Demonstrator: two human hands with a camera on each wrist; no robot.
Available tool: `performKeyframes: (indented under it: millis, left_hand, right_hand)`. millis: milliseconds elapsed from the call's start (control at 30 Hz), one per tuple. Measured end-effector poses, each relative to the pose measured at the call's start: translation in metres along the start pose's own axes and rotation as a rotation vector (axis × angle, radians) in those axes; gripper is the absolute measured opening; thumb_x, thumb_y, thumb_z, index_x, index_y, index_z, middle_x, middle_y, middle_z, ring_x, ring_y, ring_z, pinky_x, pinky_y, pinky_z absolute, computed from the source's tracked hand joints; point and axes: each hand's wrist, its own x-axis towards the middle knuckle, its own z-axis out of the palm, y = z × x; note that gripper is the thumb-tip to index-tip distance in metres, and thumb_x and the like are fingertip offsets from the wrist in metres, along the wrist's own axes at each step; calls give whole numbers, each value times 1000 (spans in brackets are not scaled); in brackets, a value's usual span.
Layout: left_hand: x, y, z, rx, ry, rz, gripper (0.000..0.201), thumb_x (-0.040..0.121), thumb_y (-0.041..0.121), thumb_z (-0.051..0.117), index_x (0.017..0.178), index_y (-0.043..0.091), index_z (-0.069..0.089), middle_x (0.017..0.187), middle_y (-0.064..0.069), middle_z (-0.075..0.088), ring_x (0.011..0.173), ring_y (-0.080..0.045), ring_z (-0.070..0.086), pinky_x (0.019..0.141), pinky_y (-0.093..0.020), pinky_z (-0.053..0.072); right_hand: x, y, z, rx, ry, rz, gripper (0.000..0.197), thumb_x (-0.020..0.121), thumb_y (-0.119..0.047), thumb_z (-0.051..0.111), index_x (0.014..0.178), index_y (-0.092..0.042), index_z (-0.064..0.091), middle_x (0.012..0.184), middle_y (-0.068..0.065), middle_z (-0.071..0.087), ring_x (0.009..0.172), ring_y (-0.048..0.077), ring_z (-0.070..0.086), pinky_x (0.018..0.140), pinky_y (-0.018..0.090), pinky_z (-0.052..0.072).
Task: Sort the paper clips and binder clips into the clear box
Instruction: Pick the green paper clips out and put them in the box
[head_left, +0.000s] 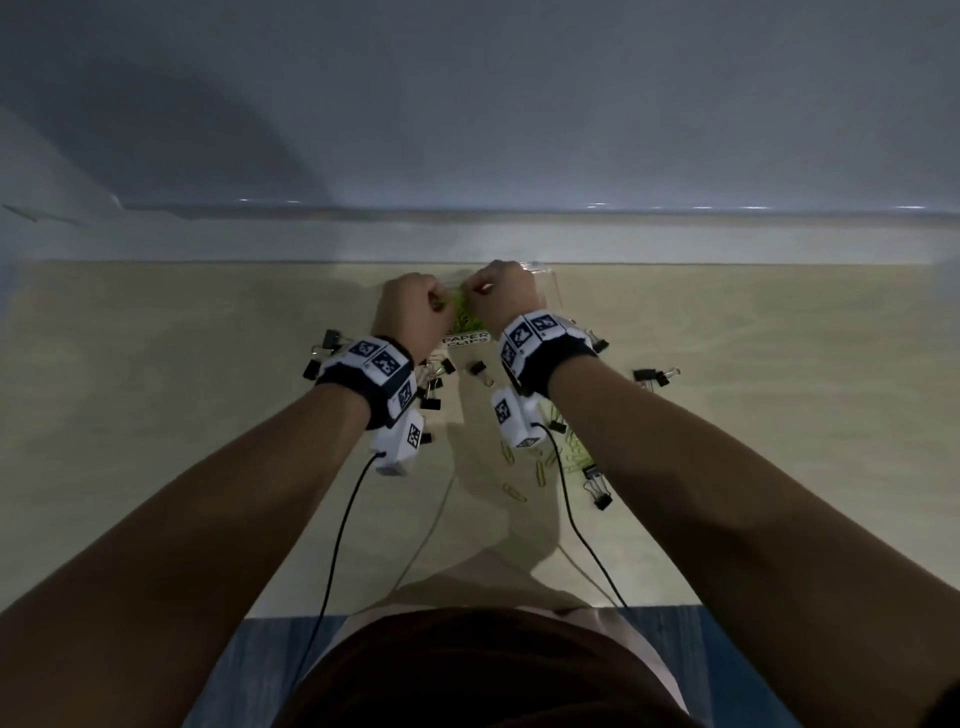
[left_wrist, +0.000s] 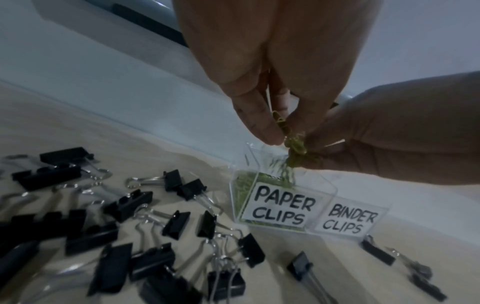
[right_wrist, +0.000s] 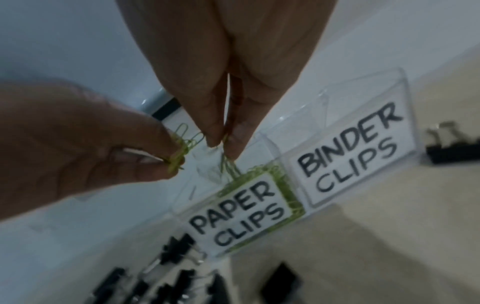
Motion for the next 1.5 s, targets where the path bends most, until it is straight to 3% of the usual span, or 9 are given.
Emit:
performKeyframes:
  millis: [133,333,467,600,800,1000,1100,1267,1500]
  left_hand:
    - [13,0,11,142,-101,2,11,78,9,61,82,3,69,86,-13,67,76,-26,63,71,-34,54]
    - [0,10,32,337,-165,231,28,87,19,57,111,4,61,114,-12,54,98,-29,54,83,-41,50]
    - [-37,37,68,236,-370,412,21,89,19,54,107,8,61,109,-5,53,97,-20,52,79,-28,44]
    - [-67,51,112,243,-564,354,22,87,23,60,104,8,61,104,-6,53,89,-23,56,81,-37,49]
    - [-79,52,133,226,-508,254,32,80,7,62,110,8,51,112,-12,51,97,-32,55,78,-37,45]
    - [-82,37,119,134,-457,269,24,76,5,61,96,13,50,102,-6,51,86,-26,54,73,-35,47]
    - [-73,26,102,125,-385,256,23,75,6,61,93,15,49,99,-2,49,83,-20,53,73,-34,49]
    - [-49,18,87,286,-302,298,25,81,8,58,106,10,53,113,-7,49,107,-24,45,90,-36,45]
    - [-90,58,123,252,-723,598,25,88,22,57,113,17,60,116,1,55,102,-15,50,93,-34,45]
  right_hand:
    - [-7,21,-17,-43,-25,-86,20,83,-1,59,94,-8,74,100,9,71,90,21,66,88,29,51]
    - [-69,92,-67,-138,5,-104,15,80,0,62,84,-8,73,88,11,71,78,23,66,78,35,55]
    - [-115,136,-65,-235,-7,-36,19,78,3,58,79,-8,73,80,11,70,72,25,65,72,34,55]
    - [-139,154,-51,-260,49,-7,13,76,1,61,77,-5,72,75,12,66,67,28,61,65,33,52]
    - [-131,138,-32,-240,34,53,13,75,-12,66,87,-8,71,79,14,60,69,28,57,63,30,43]
    - [-127,133,-30,-233,-48,136,12,78,-9,59,78,1,65,81,16,57,73,28,55,62,27,37]
    - [-126,139,-43,-175,38,157,7,74,-7,60,69,-2,62,74,8,53,68,24,51,61,28,43]
    - [-131,173,-89,-142,280,187,4,71,-4,64,73,-5,67,80,13,62,68,29,58,63,32,51]
    - [-169,196,-99,-250,141,66,12,77,-6,64,85,-12,70,87,5,62,73,23,61,65,38,55]
